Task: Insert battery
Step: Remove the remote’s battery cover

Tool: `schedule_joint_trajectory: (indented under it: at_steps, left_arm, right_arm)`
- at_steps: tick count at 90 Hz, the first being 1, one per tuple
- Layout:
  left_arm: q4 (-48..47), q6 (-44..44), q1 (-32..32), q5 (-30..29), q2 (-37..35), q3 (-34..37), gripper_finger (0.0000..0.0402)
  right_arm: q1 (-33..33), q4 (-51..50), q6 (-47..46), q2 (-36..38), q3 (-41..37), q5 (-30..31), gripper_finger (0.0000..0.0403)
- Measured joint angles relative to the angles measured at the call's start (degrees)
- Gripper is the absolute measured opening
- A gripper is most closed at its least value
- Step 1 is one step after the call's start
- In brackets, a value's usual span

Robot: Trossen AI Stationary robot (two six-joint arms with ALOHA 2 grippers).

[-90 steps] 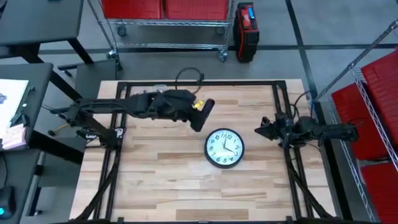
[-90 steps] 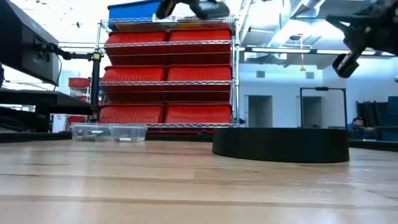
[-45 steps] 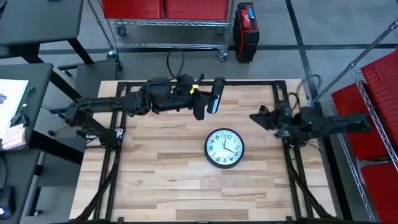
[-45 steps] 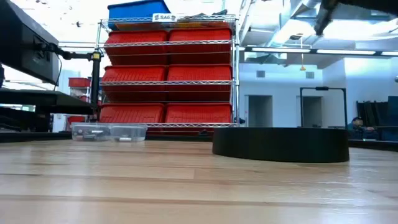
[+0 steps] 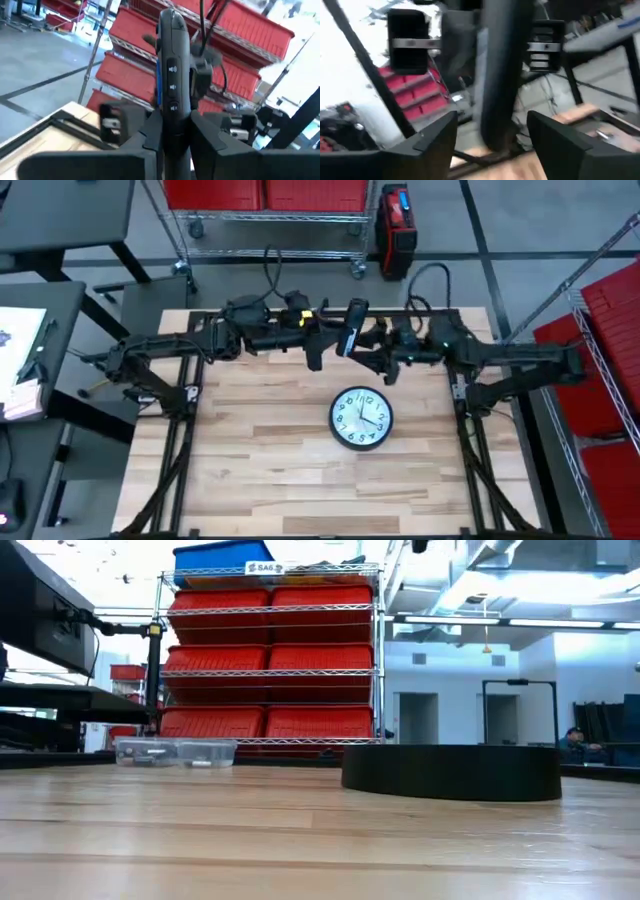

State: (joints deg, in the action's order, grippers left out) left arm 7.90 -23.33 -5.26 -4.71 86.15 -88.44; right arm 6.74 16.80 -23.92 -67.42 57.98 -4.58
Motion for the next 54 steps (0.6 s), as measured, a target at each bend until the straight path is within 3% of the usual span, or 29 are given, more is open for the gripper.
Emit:
schedule_joint_trajectory:
  at_steps: [21,30,43,54]
  left_arm:
    - [0.6,0.7,0.0,0.0,-0.1,0.0,0.0041]
    - [0.5,1.2,0.0,-0.1,-0.1,0.0,0.0041]
    - [0.8,1.5,0.0,0.0,-0.1,0.0,0.0042]
    - [0.8,2.7,0.0,0.1,0.0,0.0,0.0059]
  right_arm:
    - [0.1,-0.2,1.7,-1.3,1.3,-1.6,0.0220]
    - [0.1,-0.5,2.0,-1.3,1.3,-1.7,0.0176]
    - [0.1,0.7,2.3,-1.2,1.3,-2.1,0.0070]
    - [0.1,0.3,4.2,-1.2,1.3,-2.2,0.0063]
